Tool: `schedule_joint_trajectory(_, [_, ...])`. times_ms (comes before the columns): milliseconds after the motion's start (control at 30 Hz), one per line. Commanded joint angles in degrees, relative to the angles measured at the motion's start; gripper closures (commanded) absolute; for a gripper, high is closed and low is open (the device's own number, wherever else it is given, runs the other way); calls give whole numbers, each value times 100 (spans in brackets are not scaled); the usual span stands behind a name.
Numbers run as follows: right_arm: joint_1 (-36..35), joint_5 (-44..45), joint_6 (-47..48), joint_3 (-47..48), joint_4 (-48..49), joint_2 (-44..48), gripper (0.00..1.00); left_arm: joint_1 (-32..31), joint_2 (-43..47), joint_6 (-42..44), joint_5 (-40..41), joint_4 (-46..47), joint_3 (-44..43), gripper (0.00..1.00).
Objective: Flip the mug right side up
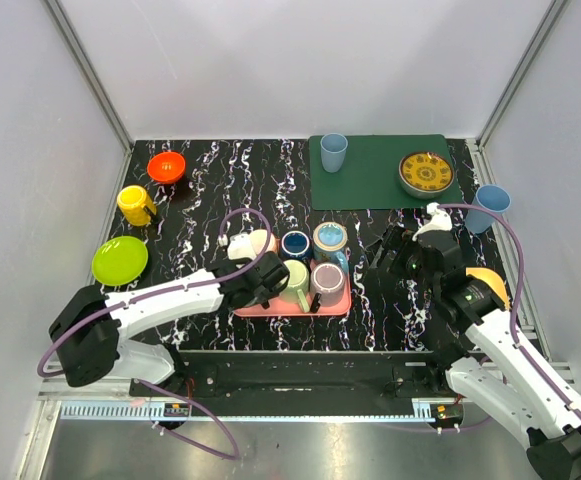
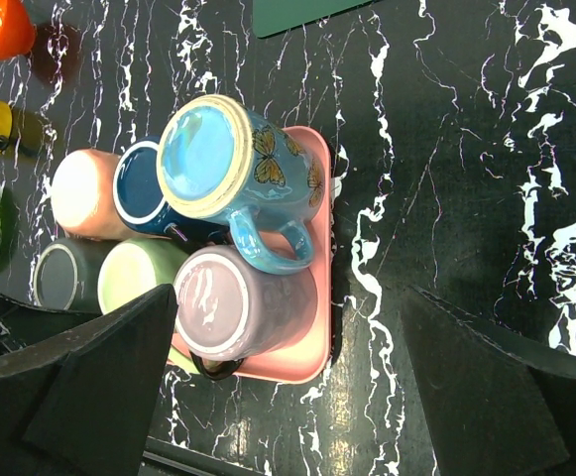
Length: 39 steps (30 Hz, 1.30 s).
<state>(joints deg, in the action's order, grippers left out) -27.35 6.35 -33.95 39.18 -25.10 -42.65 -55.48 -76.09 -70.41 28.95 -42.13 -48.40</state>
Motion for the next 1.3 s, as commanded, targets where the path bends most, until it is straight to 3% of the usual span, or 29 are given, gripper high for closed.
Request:
schedule_joint_trajectory(0, [-7, -55, 73, 20, 199, 3, 0, 134, -19, 221, -56, 100, -214, 41])
schedule_joint_trajectory(333, [-16, -72, 91, -42, 269, -76, 0, 398, 77, 326, -152, 161, -82, 66])
schedule_joint_trajectory(633, [-16, -125, 65, -86, 278, -94, 0, 433, 148, 300, -267, 363, 191, 69])
schedule_joint_trajectory(1033, [-16, -257, 38, -95, 111, -59, 0, 477, 192, 555, -486, 627, 446, 100])
schedule_joint_trajectory(1267, [-16, -248, -32, -156, 40, -33, 0, 477, 156, 836, -531, 715, 534, 100])
